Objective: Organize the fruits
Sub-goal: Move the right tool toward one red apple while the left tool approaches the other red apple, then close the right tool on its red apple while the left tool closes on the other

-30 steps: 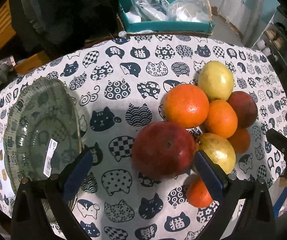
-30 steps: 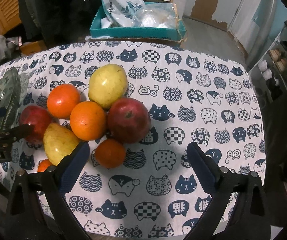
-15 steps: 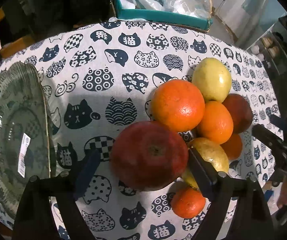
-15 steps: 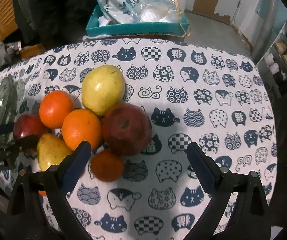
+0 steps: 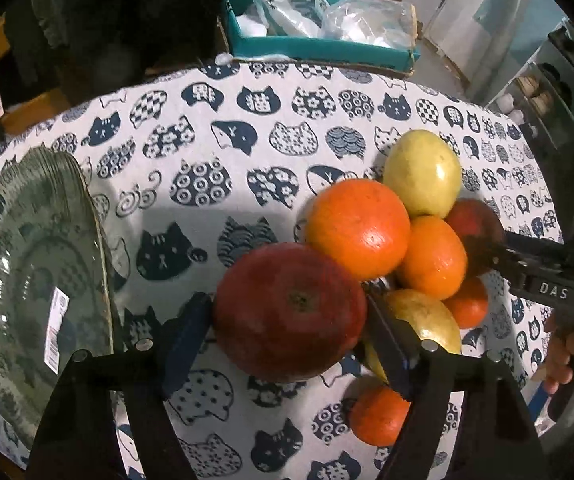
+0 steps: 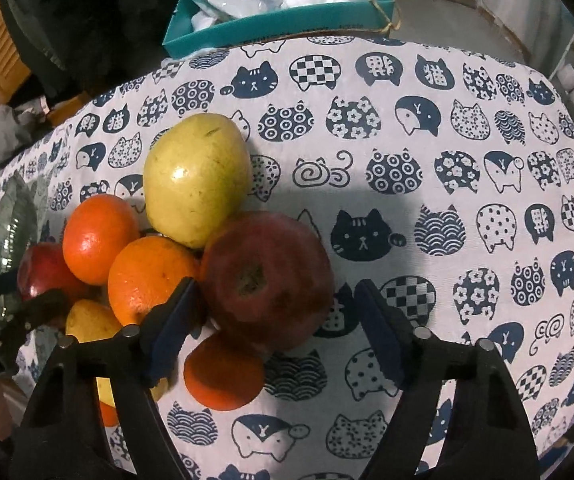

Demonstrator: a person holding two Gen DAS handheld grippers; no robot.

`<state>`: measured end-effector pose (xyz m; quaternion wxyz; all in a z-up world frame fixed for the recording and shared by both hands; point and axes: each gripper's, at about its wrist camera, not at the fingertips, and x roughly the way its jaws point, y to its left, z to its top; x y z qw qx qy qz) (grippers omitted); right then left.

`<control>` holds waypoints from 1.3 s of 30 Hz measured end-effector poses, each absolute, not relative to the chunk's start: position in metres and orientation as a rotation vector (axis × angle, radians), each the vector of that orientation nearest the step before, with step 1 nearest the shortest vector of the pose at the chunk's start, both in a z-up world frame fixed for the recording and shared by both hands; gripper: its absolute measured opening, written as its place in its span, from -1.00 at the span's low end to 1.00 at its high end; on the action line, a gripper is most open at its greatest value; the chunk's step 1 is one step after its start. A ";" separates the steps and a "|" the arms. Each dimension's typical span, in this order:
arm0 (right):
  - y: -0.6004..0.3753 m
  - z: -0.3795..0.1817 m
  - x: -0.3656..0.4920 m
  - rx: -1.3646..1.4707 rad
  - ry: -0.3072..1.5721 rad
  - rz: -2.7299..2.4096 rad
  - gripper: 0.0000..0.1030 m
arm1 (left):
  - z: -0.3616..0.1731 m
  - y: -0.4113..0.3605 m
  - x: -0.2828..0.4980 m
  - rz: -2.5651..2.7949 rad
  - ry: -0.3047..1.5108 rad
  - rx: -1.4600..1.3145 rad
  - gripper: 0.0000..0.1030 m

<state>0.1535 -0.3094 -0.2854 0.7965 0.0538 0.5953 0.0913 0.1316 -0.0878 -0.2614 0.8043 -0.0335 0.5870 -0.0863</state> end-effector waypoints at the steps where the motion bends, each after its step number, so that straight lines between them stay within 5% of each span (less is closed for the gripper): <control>1: -0.309 -0.284 0.154 0.121 1.276 0.207 0.32 | -0.262 -0.087 0.133 -0.184 1.257 -0.077 0.54; 25: -0.324 -0.307 0.165 0.083 1.306 0.120 0.39 | -0.275 -0.098 0.139 -0.166 1.272 0.006 0.54; 39: -0.315 -0.262 0.143 -0.027 1.156 0.062 0.38 | -0.239 -0.093 0.130 -0.160 1.158 0.010 0.53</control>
